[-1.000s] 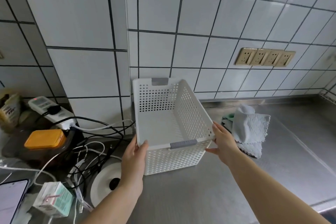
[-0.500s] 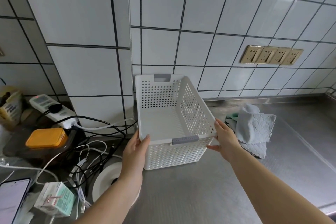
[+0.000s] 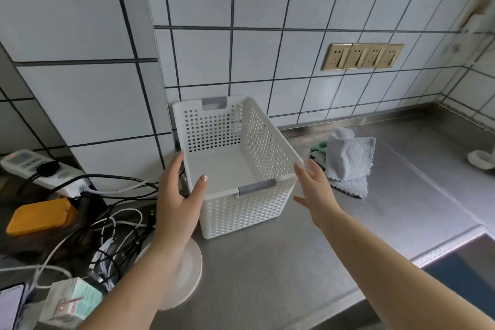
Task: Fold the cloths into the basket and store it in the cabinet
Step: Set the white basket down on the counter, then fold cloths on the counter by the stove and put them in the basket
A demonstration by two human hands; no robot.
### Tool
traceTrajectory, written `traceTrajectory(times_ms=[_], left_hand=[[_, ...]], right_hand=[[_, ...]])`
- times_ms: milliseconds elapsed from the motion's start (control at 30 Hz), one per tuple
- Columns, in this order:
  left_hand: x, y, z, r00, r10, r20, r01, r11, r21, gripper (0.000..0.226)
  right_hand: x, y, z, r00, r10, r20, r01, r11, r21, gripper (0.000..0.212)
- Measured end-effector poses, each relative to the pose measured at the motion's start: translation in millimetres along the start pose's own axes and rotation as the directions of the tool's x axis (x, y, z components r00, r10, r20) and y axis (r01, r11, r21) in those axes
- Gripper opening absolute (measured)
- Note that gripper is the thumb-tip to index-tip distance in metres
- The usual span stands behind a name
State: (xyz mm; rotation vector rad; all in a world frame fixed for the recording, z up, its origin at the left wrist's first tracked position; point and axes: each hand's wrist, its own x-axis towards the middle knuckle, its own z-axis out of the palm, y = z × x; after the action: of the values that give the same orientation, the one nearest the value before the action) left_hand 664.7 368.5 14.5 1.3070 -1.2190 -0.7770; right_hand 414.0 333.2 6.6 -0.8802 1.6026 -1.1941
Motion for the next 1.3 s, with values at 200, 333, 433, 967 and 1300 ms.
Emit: traceTrajectory(times_ms=[200, 333, 433, 967, 1300], left_hand=[[-19.3, 35.6, 32.5, 0.959, 0.216, 0.181, -0.229, 0.972, 0.052, 0.054], [-57.7, 38.6, 75.4, 0.883, 0.210, 0.419, -0.214, 0.976, -0.040, 0.057], [-96.3, 39.8, 106.2, 0.802, 0.149, 0.578, -0.130, 0.989, -0.075, 0.059], [-425.4, 71.9, 82.6, 0.002, 0.104, 0.995, 0.034, 0.994, -0.104, 0.049], [-614.0, 82.8, 24.3, -0.425, 0.014, 0.905, 0.065, 0.998, 0.015, 0.044]], right_hand=[[-49.6, 12.9, -46.7, 0.992, -0.052, -0.116, 0.047, 0.998, -0.044, 0.062], [-101.2, 22.2, -94.1, 0.969, -0.034, -0.246, 0.024, 0.999, -0.044, 0.063], [-151.1, 35.6, -131.3, 0.931, -0.006, -0.366, 0.006, 1.000, -0.001, 0.063], [-558.1, 181.7, -186.3, 0.557, 0.201, -0.806, -0.100, 0.979, 0.176, 0.057], [-767.4, 251.6, -156.4, 0.195, 0.392, -0.899, 0.016, 0.915, 0.402, 0.050]])
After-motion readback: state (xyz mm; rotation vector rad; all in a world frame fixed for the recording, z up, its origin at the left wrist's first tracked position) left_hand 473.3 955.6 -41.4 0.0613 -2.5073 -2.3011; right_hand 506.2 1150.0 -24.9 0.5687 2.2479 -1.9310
